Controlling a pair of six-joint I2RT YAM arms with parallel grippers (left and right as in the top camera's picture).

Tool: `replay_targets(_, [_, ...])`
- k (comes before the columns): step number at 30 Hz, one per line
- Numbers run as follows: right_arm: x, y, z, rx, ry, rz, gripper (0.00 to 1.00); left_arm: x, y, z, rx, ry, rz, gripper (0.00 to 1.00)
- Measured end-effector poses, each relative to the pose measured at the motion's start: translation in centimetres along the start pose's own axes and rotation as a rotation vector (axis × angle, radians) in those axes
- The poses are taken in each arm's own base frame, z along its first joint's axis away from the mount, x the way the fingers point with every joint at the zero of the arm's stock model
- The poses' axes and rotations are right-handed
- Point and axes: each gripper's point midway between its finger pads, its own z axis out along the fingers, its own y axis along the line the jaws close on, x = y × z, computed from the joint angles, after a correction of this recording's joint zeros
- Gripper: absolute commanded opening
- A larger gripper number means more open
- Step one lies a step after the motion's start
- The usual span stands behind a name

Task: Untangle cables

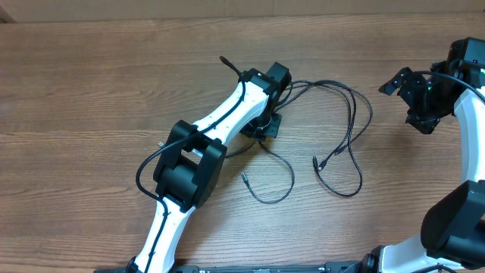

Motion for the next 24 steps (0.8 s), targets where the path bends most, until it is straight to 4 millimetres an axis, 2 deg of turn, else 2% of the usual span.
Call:
replay_targets(6, [0.0, 0.0, 0.0, 0.0, 0.0, 0.0, 1.0, 5.5, 1.8, -0.6, -0.071, 0.224, -0.001, 0.12])
replay_targets(8, [0.0, 0.0, 0.0, 0.001, 0.0, 0.001, 1.0, 7.1, 2.3, -1.0, -0.093, 0.291, -0.001, 0.04])
replay_targets(11, [0.0, 0.0, 0.0, 0.0, 0.0, 0.0, 1.0, 9.0, 3.1, -1.7, -0.13, 0.372, 0.014, 0.06])
replay_targets(13, [0.0, 0.0, 0.0, 0.0, 0.0, 0.0, 1.0, 9.6, 3.5, -2.3, -0.144, 0.406, 0.019, 0.2])
replay_targets(14, [0.0, 0.0, 0.0, 0.0, 0.0, 0.0, 1.0, 9.7, 3.5, -2.8, -0.149, 0.413, 0.02, 0.33])
replay_targets(17, [0.0, 0.0, 0.0, 0.001, 0.0, 0.0, 1.0, 7.4, 3.1, -5.5, -0.131, 0.336, 0.04, 0.63])
replay_targets(18, [0.0, 0.0, 0.0, 0.0, 0.0, 0.0, 1.0, 5.6, 2.7, -7.0, -0.11, 0.258, 0.042, 0.66])
replay_targets(20, [0.0, 0.0, 0.0, 0.0, 0.0, 0.0, 1.0, 3.3, 2.2, -8.9, -0.08, 0.152, 0.043, 0.59])
replay_targets(22, [0.0, 0.0, 0.0, 0.0, 0.0, 0.0, 1.0, 1.1, 1.7, -9.8, -0.051, 0.051, 0.043, 0.4])
replay_targets(23, [0.0, 0.0, 0.0, 0.0, -0.001, 0.0, 1.0, -0.5, 1.2, -10.2, -0.03, -0.016, 0.042, 0.34])
replay_targets(24, [0.0, 0.0, 0.0, 0.001, 0.0, 0.0, 1.0, -2.0, 0.7, -10.4, -0.011, -0.079, 0.049, 0.24])
